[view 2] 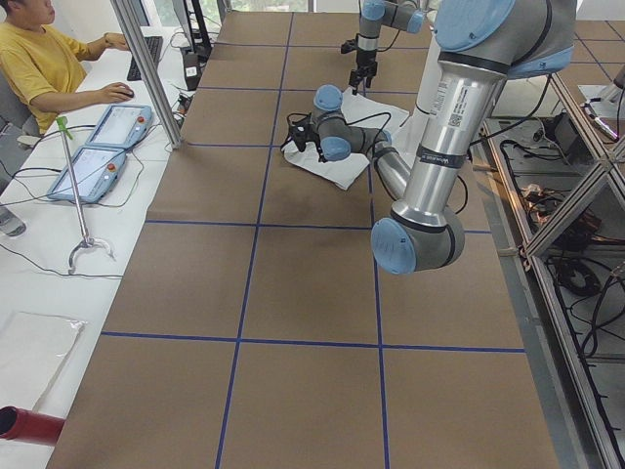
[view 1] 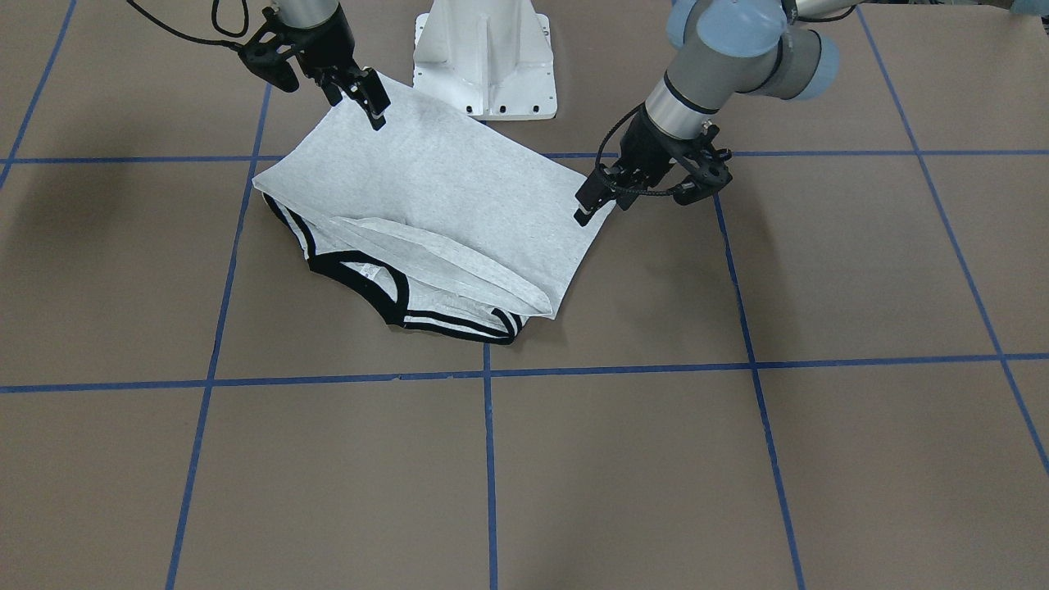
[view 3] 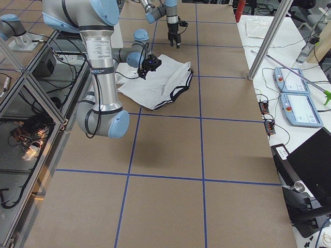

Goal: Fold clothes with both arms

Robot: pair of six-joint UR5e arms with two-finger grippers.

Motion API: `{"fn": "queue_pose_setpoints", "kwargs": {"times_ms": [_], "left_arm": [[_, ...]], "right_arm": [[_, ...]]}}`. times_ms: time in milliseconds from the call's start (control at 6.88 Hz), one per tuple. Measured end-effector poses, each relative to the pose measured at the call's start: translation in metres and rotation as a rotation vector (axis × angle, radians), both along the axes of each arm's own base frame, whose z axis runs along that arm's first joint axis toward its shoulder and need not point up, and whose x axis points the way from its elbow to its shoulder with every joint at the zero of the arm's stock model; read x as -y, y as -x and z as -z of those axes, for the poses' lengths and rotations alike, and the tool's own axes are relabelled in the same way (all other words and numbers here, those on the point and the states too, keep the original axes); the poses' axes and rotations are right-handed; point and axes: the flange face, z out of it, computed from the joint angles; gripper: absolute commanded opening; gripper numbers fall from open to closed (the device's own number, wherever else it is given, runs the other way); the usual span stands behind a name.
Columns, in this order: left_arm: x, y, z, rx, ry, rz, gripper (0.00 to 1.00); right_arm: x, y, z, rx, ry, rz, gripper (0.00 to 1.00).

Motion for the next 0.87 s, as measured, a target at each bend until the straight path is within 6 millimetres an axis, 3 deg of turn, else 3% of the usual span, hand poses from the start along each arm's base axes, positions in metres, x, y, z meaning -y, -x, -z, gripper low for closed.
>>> {"fn": "queue_pose_setpoints", "kwargs": {"times_ms": [145,291,872], "left_arm": [[-0.015,-0.009,-0.015,0.031,0.021,0.012,0.93],[-0.028,-0.019,-0.026,0.052,0.040,0.028,0.91],[-0.055,-0.045,-0.053,0.172,0.097,0.017,0.82]], "right_arm": [[0.038,-0.003,0.012,0.011,-0.014,-0.069,1.00],[0.060,-0.001,0.016,0.009,-0.026,-0.101,1.00],[0.076,0.003,0.019,-0.002,-0.045,-0.129,1.00]]}}
